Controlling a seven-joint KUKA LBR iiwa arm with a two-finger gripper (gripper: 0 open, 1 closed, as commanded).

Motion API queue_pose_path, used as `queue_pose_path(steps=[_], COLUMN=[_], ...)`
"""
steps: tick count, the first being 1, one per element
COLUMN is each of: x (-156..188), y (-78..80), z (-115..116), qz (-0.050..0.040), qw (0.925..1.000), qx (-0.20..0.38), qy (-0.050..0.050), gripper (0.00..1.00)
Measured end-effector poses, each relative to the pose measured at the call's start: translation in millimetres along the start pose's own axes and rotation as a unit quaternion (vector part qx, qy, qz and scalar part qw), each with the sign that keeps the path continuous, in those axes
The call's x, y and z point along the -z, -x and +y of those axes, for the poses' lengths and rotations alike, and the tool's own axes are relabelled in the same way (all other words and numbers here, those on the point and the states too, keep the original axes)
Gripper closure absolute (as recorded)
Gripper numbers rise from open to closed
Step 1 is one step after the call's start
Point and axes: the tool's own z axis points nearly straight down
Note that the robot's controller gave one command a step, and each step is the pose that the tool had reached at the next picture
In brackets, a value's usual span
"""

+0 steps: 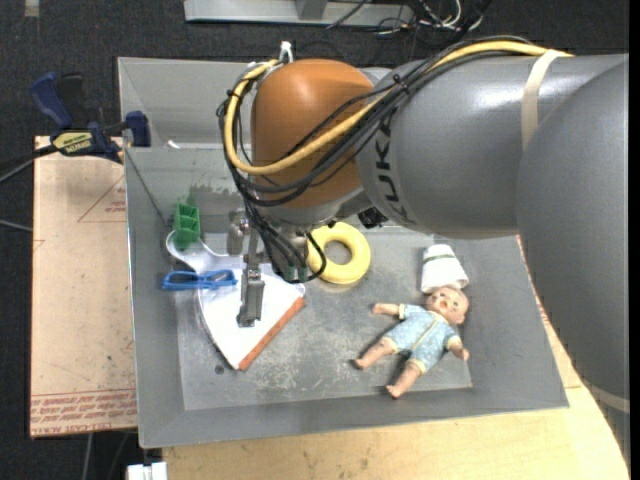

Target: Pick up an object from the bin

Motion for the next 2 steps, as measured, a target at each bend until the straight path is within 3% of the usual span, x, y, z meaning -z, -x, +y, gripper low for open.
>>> queue_pose_path(steps=[1,2], x=[5,-71], y=[1.6,13.3], z=[-1,13], qz=[-0.0036,-0.0041], qw=[1.0000,0.9998], qx=[-0.002,-0.018], qy=[0.001,0.002], gripper=[0.00,0.00])
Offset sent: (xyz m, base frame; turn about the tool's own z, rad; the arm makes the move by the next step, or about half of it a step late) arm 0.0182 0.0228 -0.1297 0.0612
